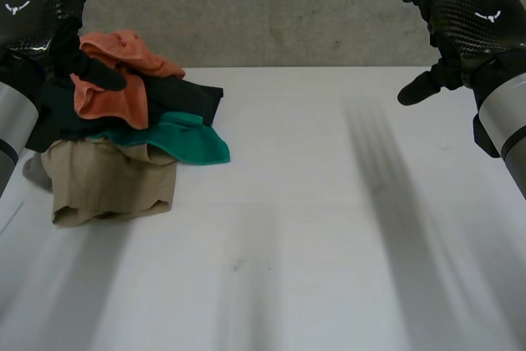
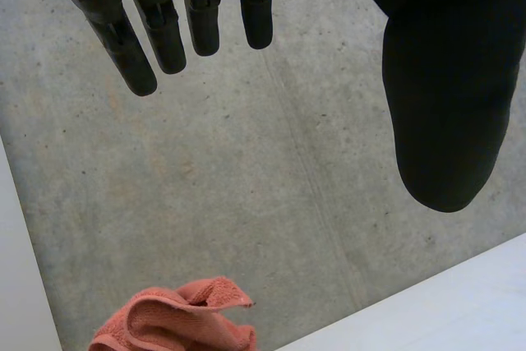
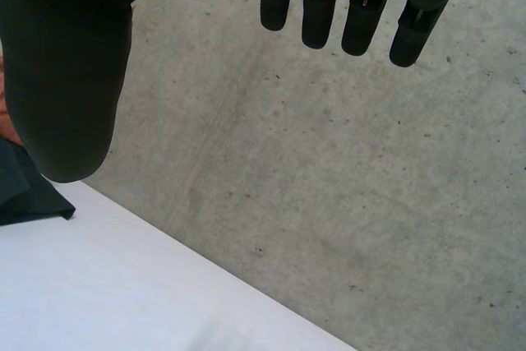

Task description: Fold the laundry.

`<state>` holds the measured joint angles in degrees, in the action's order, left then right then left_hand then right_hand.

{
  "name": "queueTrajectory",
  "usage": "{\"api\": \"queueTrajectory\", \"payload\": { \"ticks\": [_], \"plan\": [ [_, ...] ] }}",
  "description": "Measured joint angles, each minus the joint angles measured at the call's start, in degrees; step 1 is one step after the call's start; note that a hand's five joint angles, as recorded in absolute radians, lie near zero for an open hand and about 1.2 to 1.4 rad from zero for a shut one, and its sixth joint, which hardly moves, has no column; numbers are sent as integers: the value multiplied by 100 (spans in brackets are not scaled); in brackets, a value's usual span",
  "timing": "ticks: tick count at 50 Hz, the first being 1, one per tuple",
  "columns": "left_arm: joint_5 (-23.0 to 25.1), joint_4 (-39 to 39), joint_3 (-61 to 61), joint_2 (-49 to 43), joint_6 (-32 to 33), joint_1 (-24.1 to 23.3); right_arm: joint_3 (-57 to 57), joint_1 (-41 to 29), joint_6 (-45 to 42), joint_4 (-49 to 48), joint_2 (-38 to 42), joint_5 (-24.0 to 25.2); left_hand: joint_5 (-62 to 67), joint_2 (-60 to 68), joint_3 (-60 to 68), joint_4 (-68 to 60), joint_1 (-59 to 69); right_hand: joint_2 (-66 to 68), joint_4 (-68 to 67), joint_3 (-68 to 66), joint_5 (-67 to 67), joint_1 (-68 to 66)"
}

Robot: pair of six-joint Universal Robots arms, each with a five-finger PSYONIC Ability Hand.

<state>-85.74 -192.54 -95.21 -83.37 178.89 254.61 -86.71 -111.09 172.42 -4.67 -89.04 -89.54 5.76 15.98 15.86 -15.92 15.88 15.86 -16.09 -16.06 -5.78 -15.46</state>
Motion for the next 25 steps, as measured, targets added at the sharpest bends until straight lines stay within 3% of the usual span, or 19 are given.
{"api": "queueTrajectory", "payload": {
  "ticks": [19,25],
  "plan": [
    [2,187,139,-93,37,10,-22,-1,-7,-1,1,11,-308,-429,-408,441,-467,-428,432,429,310,287],
    [-22,319,685,-710,306,113,-21,-6,-12,0,0,18,-308,-428,-408,441,-467,-427,431,429,309,287]
  ]
}}
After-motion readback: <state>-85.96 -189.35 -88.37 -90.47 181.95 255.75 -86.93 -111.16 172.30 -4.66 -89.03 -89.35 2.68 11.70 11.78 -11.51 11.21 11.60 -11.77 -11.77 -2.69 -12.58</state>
